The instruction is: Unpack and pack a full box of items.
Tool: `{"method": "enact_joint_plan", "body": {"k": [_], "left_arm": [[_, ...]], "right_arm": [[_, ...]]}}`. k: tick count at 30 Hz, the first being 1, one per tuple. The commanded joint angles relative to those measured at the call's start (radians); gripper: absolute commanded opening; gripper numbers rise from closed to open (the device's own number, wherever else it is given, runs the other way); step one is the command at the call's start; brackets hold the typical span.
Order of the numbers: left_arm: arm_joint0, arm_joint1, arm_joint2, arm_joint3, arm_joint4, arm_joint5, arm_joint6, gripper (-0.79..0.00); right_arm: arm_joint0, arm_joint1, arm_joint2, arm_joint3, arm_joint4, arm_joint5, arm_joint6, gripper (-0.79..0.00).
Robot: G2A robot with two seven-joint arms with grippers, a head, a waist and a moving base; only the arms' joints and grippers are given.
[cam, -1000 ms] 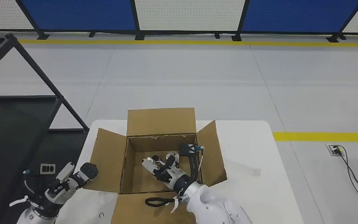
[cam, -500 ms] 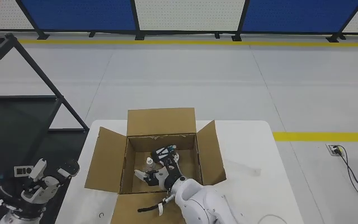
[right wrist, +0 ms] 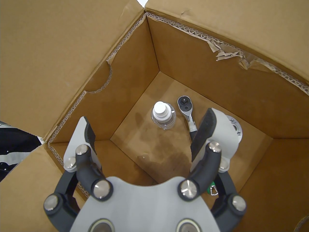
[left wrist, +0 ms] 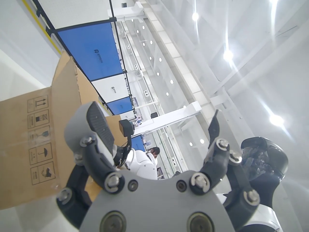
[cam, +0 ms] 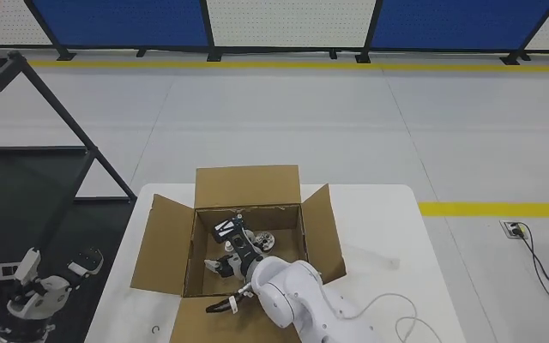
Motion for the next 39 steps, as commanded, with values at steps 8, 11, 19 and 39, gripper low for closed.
{"method": "enact_joint_plan", "body": {"k": [8,11,19,39], "left_arm": [[0.0,0.0,0.0,0.0,0.0,0.0,0.0,0.0],[0.0,0.0,0.0,0.0,0.0,0.0,0.0,0.0],[0.0,0.0,0.0,0.0,0.0,0.0,0.0,0.0],[0.0,0.0,0.0,0.0,0.0,0.0,0.0,0.0]], "right_arm": [[-0.008,-0.007,-0.014,0.047,-0.051,0.023,-0.041,0.0],[0.004,-0.018,-0.015,0.092,-0.043,0.006,-0.071,0.0],[0.039,-0.044,-0.013,0.209,-0.021,-0.063,-0.12,0.0],[0.07,-0.098,-0.017,0.284,-0.033,-0.073,-0.138,-0.785]]}}
